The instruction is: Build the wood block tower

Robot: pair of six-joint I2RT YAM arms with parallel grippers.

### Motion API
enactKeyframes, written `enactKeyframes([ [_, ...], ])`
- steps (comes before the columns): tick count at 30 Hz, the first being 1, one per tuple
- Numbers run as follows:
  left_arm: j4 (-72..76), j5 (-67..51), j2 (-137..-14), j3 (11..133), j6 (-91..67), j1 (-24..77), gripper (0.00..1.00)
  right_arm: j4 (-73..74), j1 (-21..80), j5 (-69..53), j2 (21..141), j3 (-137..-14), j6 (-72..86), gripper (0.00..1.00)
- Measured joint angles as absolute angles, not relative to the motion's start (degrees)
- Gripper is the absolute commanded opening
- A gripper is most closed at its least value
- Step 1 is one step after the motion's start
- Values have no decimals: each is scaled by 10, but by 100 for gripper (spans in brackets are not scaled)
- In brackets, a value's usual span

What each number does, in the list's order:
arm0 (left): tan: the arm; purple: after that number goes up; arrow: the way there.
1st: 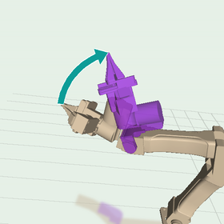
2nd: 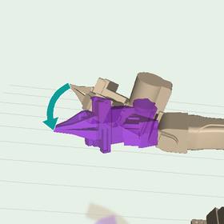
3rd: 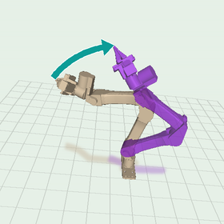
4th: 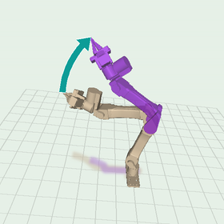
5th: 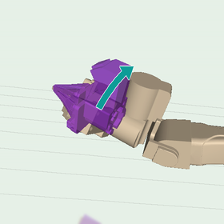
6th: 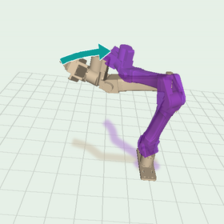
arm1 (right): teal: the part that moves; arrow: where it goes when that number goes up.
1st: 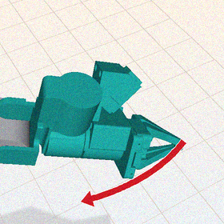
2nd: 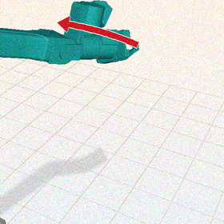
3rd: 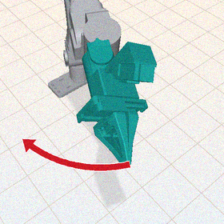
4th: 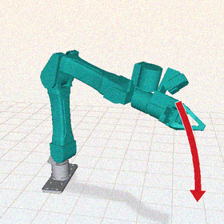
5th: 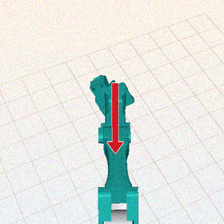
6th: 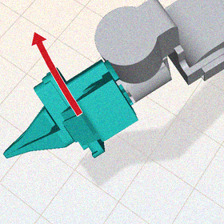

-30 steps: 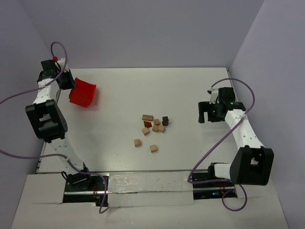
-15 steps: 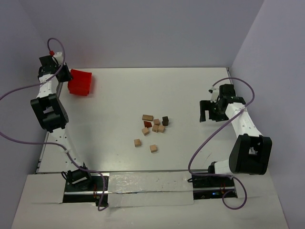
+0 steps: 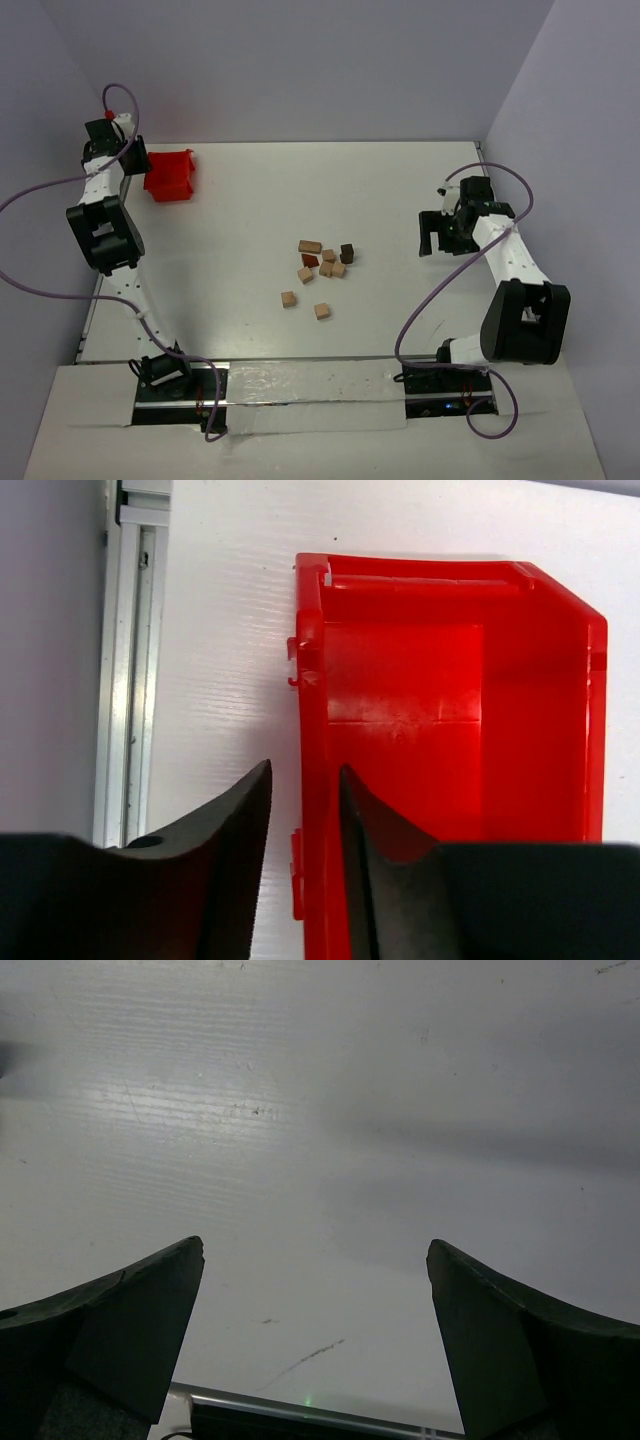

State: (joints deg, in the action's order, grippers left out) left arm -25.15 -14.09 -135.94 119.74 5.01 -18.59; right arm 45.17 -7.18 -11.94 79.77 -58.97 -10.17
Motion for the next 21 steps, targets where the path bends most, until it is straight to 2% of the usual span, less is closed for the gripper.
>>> enactKeyframes([
  [3,-260,-137,-1359,1210,52,-186,61,453,-72,-121,803,-592,-102,100],
  [5,-267,-137,-1359,1221,51,-186,76,455,-72,-123,804,-600,-103,100],
  [7,-271,-138,-1357,1231,51,-186,83,456,-73,-127,805,-613,-104,100],
  [14,-301,-201,-1274,1234,37,-184,86,459,-73,-143,795,-643,-123,100],
  [17,-305,-234,-1170,1180,39,-174,86,463,-73,-154,772,-643,-140,100],
  [21,-294,-257,-990,1044,77,-126,85,464,-72,-174,736,-643,-167,100],
])
